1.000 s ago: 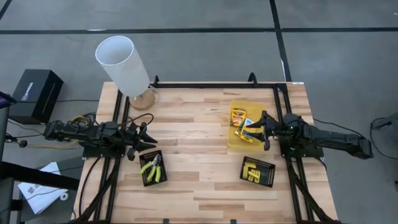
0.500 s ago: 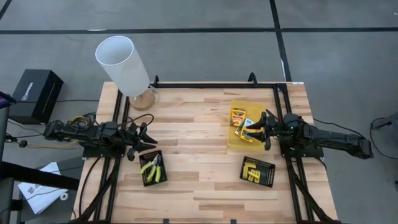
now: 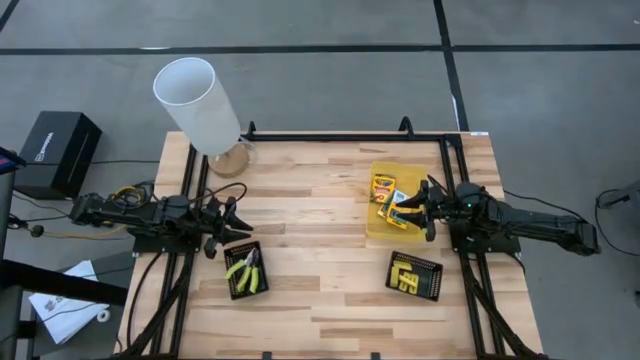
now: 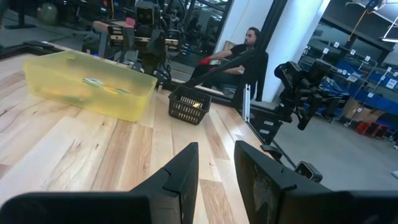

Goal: Pick & Place School Supplies
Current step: Return to Home Position

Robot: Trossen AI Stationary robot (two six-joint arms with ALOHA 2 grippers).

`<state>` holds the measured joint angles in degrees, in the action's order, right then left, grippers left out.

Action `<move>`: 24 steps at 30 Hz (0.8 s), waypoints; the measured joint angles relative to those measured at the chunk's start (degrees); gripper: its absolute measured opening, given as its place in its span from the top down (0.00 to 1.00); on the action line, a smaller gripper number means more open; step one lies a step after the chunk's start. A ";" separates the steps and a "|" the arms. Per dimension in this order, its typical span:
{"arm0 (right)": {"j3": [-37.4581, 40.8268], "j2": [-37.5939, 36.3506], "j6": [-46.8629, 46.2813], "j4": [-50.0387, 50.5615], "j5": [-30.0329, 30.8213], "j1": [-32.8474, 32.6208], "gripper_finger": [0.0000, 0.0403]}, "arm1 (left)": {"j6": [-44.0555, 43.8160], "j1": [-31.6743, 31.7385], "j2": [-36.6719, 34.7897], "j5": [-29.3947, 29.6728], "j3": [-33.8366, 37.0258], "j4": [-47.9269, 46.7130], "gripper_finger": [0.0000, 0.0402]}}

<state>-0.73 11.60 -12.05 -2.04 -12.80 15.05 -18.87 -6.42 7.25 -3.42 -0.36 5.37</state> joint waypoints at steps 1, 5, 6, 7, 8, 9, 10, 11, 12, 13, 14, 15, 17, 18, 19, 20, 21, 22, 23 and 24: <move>0.00 0.00 0.00 -0.02 0.00 0.00 0.61 | 0.00 0.00 0.00 0.00 0.00 0.05 0.75; 0.00 0.00 0.00 -0.04 0.00 0.00 0.61 | 0.00 0.00 0.00 0.00 0.00 0.28 0.75; 0.00 0.00 -0.02 -0.04 0.00 0.00 0.61 | 0.00 0.00 0.00 0.00 0.00 0.28 0.75; 0.00 0.00 0.00 -0.04 0.00 0.00 0.61 | 0.00 0.00 0.00 0.00 0.00 0.31 0.75; 0.00 0.00 -0.01 -0.04 0.00 0.00 0.61 | 0.00 0.00 0.00 0.00 0.00 0.31 0.75; 0.00 0.00 -0.01 -0.04 0.00 0.00 0.61 | 0.00 0.00 0.00 0.00 0.00 0.31 0.75; 0.00 0.00 -0.01 -0.06 0.00 0.00 0.61 | 0.00 0.00 0.00 0.00 0.00 0.31 0.75; 0.00 0.00 -0.02 -0.06 0.00 0.00 0.61 | 0.00 0.00 0.00 0.00 0.00 0.31 0.75; 0.00 0.00 -0.02 -0.05 0.00 0.00 0.61 | 0.00 0.00 0.00 0.00 0.00 0.33 0.75; 0.00 0.00 0.00 -0.06 0.00 0.00 0.61 | 0.00 0.00 0.00 0.00 0.00 0.36 0.75; 0.00 0.00 -0.02 -0.06 0.00 0.00 0.61 | 0.00 0.00 0.00 0.00 0.00 0.41 0.75; 0.00 0.00 -0.02 -0.06 0.00 0.00 0.61 | 0.00 0.00 0.00 0.00 0.00 0.46 0.75; 0.00 0.00 -0.02 -0.06 0.00 0.00 0.61 | 0.00 0.00 0.00 -0.01 0.00 0.69 0.75; 0.00 0.00 -0.02 -0.06 0.00 0.00 0.61 | 0.00 0.00 0.00 -0.02 0.00 0.72 0.75; 0.00 0.00 -0.02 -0.06 0.00 0.00 0.61 | 0.00 0.00 0.00 -0.01 0.00 0.72 0.75; 0.00 0.00 -0.02 -0.06 0.00 0.00 0.61 | 0.00 0.00 0.00 0.00 0.00 0.74 0.75; 0.00 0.00 -0.02 -0.06 0.00 0.00 0.61 | 0.00 0.00 0.00 0.00 0.00 0.78 0.75; 0.00 0.00 -0.02 -0.06 0.00 0.00 0.61 | 0.00 0.00 0.00 -0.01 0.00 0.83 0.75; 0.00 0.00 -0.02 -0.06 0.00 0.00 0.61 | 0.00 0.00 0.00 0.00 0.00 0.85 0.75; 0.00 0.00 -0.02 -0.06 0.00 0.00 0.61 | 0.00 0.00 0.00 0.00 0.00 0.96 0.75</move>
<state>-0.73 11.60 -12.08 -2.11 -12.80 15.05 -18.87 -6.42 7.25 -3.42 -0.36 6.33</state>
